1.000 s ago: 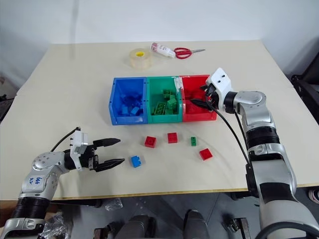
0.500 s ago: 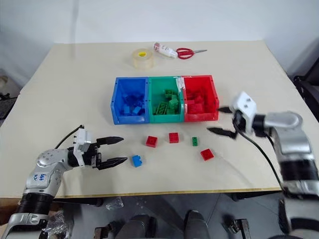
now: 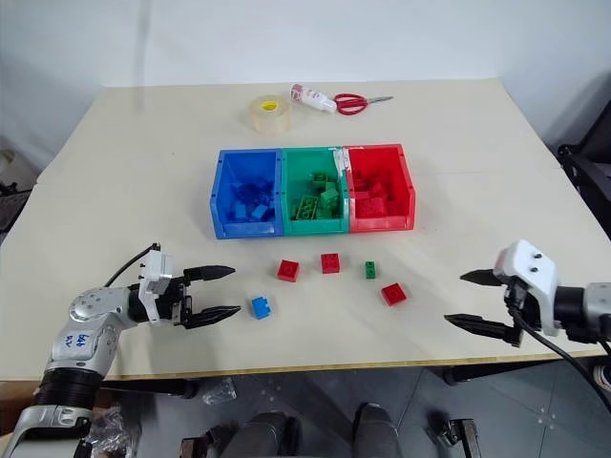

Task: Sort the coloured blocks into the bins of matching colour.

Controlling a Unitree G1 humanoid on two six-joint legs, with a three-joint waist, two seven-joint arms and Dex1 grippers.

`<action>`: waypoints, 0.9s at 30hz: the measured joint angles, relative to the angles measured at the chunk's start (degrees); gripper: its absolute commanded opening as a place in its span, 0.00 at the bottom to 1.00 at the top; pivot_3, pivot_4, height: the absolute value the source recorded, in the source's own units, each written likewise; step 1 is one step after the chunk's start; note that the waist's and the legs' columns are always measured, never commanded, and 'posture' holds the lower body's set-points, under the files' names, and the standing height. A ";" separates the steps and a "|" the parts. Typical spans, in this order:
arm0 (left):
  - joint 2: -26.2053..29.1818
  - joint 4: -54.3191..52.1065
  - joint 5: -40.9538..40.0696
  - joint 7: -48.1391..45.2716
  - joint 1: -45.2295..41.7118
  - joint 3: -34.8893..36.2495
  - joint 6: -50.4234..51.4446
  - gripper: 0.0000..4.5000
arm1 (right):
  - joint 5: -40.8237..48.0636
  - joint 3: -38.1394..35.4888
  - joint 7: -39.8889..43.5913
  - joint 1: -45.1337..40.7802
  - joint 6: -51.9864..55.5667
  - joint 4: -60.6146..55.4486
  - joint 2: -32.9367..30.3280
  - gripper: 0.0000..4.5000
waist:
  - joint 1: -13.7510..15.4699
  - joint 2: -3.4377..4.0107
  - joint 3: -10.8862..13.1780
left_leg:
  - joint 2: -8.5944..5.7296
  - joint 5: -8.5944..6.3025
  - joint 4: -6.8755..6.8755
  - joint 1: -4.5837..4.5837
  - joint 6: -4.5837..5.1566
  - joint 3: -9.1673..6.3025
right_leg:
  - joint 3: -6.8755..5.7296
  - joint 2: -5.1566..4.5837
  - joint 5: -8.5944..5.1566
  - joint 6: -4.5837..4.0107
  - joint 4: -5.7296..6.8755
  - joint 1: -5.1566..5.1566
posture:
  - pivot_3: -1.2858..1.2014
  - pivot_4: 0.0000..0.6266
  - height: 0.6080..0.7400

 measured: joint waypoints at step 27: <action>-1.13 -10.20 -0.76 5.54 8.59 1.83 1.35 1.00 | -7.80 21.14 -4.16 -29.01 -5.05 15.75 15.06 0.44 | -0.52 0.01 0.01 | -0.01 0.00 -0.02 -0.04 -0.02 -0.06 | -0.03 0.02 0.00 0.00 -0.01 -0.05 | 0.52 0.24 1.00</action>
